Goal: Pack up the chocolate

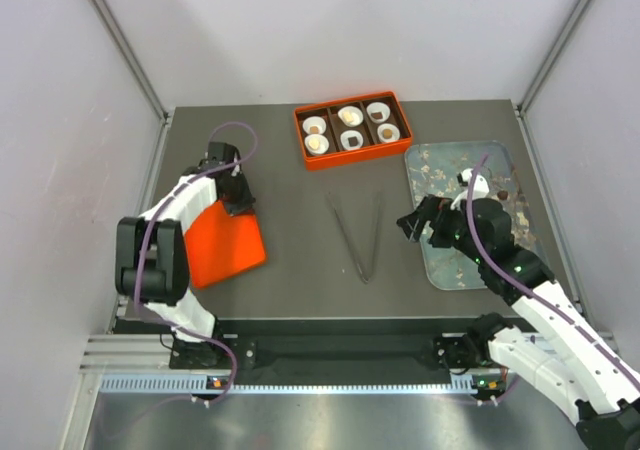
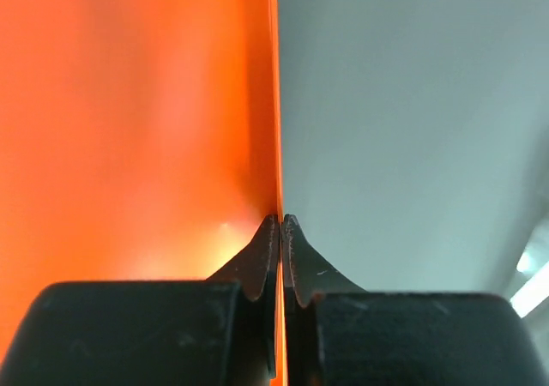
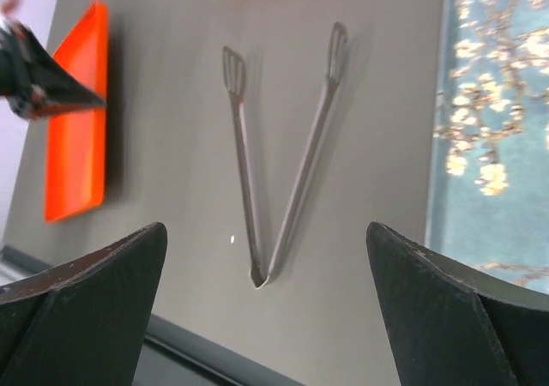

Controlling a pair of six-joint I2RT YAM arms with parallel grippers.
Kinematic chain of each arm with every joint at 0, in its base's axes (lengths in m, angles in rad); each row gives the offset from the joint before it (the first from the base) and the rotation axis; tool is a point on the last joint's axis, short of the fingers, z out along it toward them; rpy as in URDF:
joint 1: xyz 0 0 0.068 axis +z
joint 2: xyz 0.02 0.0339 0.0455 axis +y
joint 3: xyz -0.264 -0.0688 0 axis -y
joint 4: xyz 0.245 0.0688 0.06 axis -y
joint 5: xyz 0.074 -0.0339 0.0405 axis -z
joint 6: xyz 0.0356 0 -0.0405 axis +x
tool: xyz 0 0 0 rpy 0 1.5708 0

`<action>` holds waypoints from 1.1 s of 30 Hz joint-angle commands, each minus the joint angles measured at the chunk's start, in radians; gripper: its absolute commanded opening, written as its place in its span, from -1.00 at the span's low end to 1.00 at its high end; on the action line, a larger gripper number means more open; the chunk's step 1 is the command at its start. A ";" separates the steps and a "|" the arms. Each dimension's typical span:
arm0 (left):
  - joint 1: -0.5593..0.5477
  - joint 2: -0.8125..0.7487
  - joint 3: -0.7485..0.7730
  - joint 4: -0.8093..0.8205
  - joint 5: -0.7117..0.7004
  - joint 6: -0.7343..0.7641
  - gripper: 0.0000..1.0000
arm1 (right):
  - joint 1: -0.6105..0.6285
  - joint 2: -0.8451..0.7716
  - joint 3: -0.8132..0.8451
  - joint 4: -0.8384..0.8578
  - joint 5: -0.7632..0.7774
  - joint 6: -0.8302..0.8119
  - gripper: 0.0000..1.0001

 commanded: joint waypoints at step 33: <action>-0.075 -0.554 0.068 -0.066 0.889 0.050 -1.00 | -0.150 0.653 0.449 0.693 -1.062 -1.097 0.79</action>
